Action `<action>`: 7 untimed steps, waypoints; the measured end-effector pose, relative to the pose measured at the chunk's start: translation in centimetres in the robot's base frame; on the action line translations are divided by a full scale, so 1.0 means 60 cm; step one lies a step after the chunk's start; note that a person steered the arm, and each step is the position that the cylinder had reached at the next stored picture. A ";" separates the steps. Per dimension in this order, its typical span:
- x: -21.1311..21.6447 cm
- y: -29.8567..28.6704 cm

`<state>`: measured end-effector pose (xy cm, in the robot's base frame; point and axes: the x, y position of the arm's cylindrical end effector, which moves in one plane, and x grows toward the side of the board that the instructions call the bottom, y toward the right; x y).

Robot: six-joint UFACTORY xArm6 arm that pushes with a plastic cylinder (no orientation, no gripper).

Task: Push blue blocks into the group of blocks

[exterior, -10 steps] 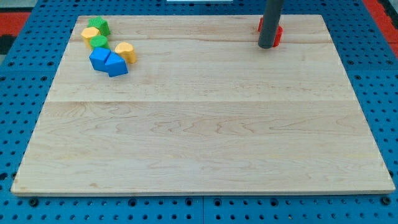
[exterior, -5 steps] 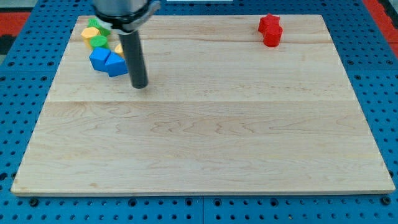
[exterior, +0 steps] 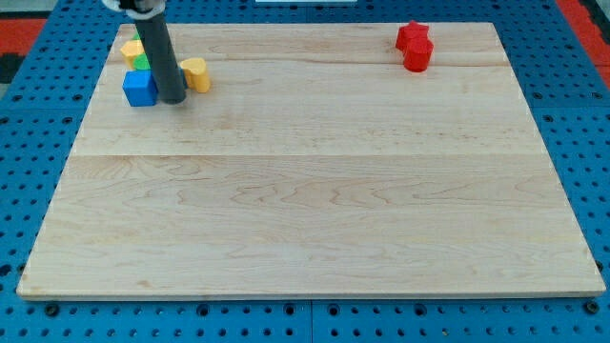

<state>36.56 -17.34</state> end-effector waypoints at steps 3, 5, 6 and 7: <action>0.009 -0.117; -0.030 -0.099; -0.045 -0.085; -0.061 -0.074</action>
